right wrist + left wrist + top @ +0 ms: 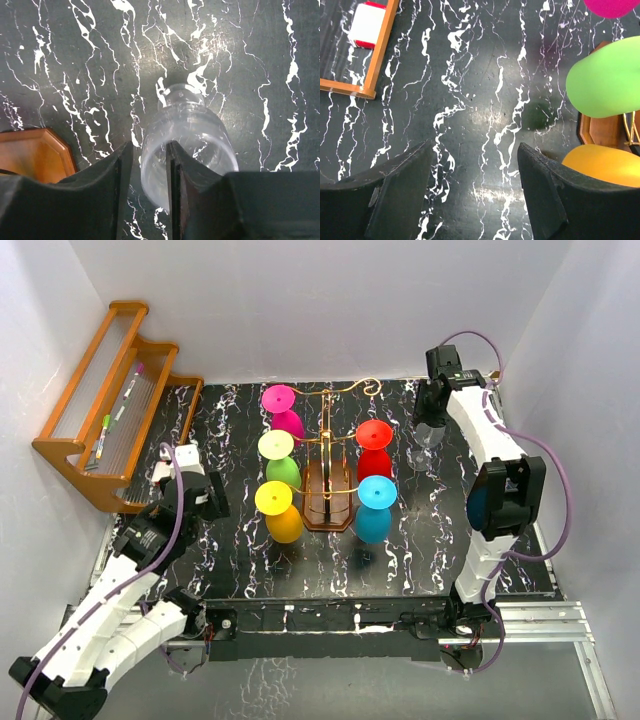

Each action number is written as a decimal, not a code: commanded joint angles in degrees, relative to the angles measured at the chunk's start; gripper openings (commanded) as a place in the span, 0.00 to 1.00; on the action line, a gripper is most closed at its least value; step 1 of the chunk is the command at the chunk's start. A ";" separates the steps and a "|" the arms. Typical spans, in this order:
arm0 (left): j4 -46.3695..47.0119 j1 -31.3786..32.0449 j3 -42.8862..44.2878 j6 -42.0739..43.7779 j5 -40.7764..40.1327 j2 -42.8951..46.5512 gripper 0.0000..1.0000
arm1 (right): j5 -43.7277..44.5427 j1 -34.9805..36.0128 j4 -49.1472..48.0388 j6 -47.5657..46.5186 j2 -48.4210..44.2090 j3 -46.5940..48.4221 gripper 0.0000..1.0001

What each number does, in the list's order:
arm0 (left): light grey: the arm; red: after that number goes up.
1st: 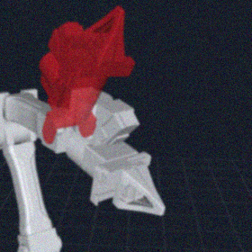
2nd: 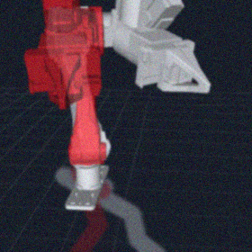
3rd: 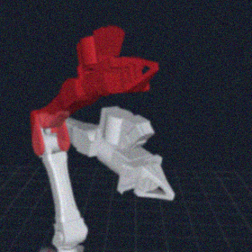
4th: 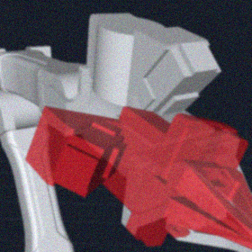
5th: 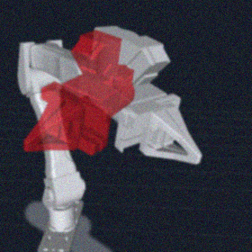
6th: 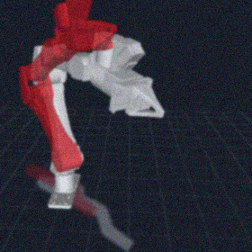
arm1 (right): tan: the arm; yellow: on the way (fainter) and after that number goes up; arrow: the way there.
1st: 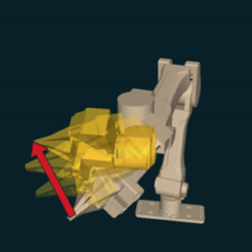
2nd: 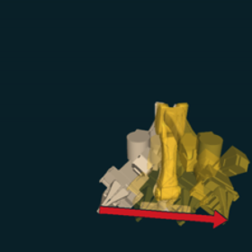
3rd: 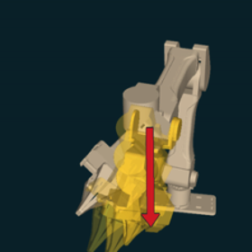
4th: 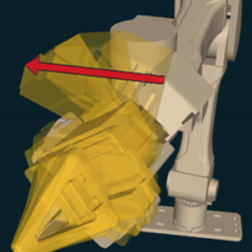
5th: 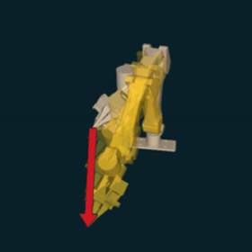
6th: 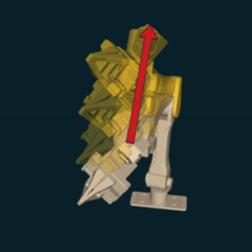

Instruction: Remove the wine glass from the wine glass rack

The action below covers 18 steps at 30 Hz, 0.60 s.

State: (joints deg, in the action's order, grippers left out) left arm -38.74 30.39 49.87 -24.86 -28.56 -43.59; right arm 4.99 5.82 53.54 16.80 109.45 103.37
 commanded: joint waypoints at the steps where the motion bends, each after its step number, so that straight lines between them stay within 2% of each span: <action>1: 3.60 0.05 -3.11 2.08 -4.47 4.59 0.67 | -0.26 -0.29 -3.75 -0.15 -5.12 0.77 0.40; 7: 3.80 0.09 -6.01 2.61 -6.30 7.31 0.70 | -0.24 -0.29 -2.62 -0.08 -6.98 2.14 0.47; 11: 4.15 0.09 -6.20 2.55 -6.92 8.08 0.70 | -1.95 -0.29 -0.67 0.05 -8.84 6.55 0.51; 15: 5.60 0.09 -7.25 2.40 -7.03 8.95 0.72 | -7.07 -0.29 1.41 -0.15 -11.58 12.02 0.55; 18: 5.88 0.05 -7.59 1.94 -7.34 8.54 0.72 | -14.04 -0.30 0.45 0.06 -13.54 14.49 0.57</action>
State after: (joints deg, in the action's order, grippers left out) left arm -34.28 30.39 43.09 -22.94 -34.04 -35.24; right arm -0.32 5.82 55.53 16.80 102.65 111.92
